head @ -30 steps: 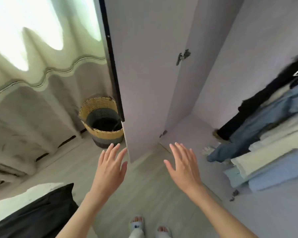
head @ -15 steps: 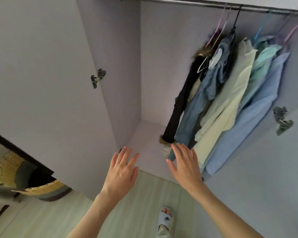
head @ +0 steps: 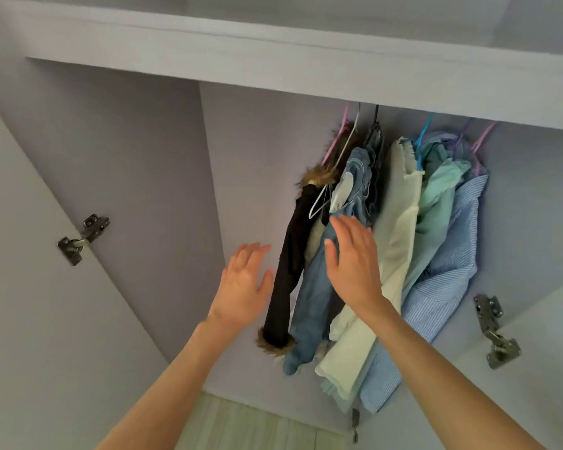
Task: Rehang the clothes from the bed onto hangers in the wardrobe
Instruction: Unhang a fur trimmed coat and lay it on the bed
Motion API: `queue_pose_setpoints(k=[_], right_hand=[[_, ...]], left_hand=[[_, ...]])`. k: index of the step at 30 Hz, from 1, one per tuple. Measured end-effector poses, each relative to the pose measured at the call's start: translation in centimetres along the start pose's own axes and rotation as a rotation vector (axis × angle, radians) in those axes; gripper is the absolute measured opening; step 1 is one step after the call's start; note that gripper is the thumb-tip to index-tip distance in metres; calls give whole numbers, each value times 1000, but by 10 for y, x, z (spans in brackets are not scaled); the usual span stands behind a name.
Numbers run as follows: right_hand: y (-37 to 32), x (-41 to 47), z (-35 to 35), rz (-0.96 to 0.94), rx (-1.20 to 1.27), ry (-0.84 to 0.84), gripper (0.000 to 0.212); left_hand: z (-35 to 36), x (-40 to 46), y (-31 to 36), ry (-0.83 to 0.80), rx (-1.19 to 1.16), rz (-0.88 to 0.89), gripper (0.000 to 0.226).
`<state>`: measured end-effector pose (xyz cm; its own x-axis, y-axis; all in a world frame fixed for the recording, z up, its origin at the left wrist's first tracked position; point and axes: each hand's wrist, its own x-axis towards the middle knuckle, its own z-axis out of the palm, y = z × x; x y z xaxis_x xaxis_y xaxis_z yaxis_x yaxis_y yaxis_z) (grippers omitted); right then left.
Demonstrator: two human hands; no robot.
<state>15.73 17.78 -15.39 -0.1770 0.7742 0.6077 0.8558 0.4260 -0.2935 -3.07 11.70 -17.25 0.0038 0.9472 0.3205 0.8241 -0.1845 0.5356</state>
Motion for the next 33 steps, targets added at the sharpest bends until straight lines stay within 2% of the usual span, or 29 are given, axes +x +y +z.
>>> queue_pose_setpoints(k=[4,12,19,23,25,33], right_hand=[[-2,56,-4,-35,-20,98,42],[8,98,15,-37,-107,-31,48],[22,90,16,-28,-128,-72,47],[27,85,14,12,-116,-91,49],[29,83,13,32,-110,-96,49],[25,76,10,74,-118,-94,51]], left_hand=[[-2,66,21,28,-154,9,50],[15,141,21,-34,-163,77,51],[26,173,16,-107,-376,44,49],[29,187,21,-46,-440,-66,31],[29,192,24,-39,-409,-50,26],[1,194,33,125,-423,-9,25]])
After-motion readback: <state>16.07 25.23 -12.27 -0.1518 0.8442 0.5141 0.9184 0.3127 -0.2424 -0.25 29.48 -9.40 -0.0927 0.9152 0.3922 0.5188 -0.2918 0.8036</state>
